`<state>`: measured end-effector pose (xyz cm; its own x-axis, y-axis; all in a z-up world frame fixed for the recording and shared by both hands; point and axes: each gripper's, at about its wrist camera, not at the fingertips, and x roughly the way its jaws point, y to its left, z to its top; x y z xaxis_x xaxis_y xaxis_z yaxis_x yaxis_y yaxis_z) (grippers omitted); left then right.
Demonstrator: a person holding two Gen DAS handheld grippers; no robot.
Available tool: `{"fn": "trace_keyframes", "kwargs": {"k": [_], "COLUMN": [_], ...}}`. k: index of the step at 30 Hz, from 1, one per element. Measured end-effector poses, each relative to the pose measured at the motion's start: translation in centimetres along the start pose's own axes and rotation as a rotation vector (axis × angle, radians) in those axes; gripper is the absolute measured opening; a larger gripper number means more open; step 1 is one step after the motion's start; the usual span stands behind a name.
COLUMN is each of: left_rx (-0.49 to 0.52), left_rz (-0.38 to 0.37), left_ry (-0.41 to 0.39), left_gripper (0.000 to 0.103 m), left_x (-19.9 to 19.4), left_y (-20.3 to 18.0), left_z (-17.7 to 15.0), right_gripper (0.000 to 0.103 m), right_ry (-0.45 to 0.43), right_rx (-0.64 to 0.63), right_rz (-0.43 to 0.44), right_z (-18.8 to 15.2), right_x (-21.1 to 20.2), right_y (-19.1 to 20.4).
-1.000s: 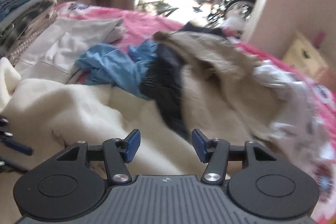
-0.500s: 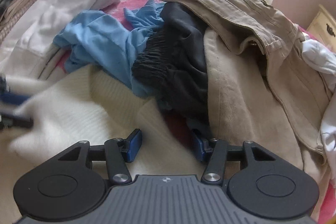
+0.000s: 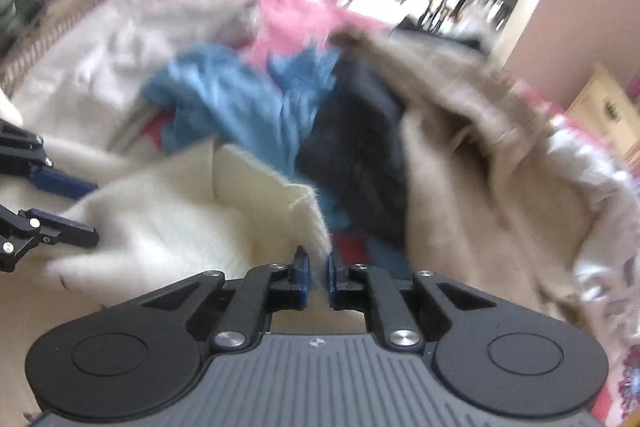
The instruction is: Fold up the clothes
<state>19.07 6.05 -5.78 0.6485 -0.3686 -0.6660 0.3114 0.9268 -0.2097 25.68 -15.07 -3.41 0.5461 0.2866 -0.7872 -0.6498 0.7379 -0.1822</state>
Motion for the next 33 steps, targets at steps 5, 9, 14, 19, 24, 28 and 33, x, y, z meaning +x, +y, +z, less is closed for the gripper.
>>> {"fn": "trace_keyframes", "kwargs": {"k": [5, 9, 14, 19, 24, 28, 33], "left_rx": [-0.039, 0.032, 0.141, 0.267, 0.261, 0.242, 0.181], "left_rz": [-0.026, 0.009, 0.15, 0.294, 0.314, 0.297, 0.255], "left_ry": [-0.052, -0.068, -0.081, -0.056, -0.029, -0.026, -0.042], "left_gripper": [0.034, 0.034, 0.034, 0.034, 0.035, 0.035, 0.036], "left_x": [-1.1, -0.8, 1.0, 4.8, 6.1, 5.6, 4.3], "left_y": [0.5, -1.1, -3.1, -4.1, -3.3, -3.2, -3.1], "left_z": [2.0, 2.3, 2.4, 1.6, 1.2, 1.4, 1.9], "right_gripper": [0.01, 0.009, 0.009, 0.012, 0.05, 0.066, 0.07], "right_ry": [-0.174, -0.3, -0.338, -0.247, -0.185, -0.22, -0.333], "right_rx": [-0.143, -0.279, -0.273, -0.213, 0.057, 0.323, 0.605], "right_rz": [-0.193, -0.333, -0.398, -0.414, -0.306, -0.142, -0.095], "right_z": [-0.3, 0.0, 0.5, 0.6, 1.4, 0.9, -2.4], "right_x": [-3.6, -5.0, -3.6, 1.9, 4.7, 1.3, -6.2], "right_y": [2.0, 4.2, 4.1, 2.7, -1.2, -5.7, -10.1]}}
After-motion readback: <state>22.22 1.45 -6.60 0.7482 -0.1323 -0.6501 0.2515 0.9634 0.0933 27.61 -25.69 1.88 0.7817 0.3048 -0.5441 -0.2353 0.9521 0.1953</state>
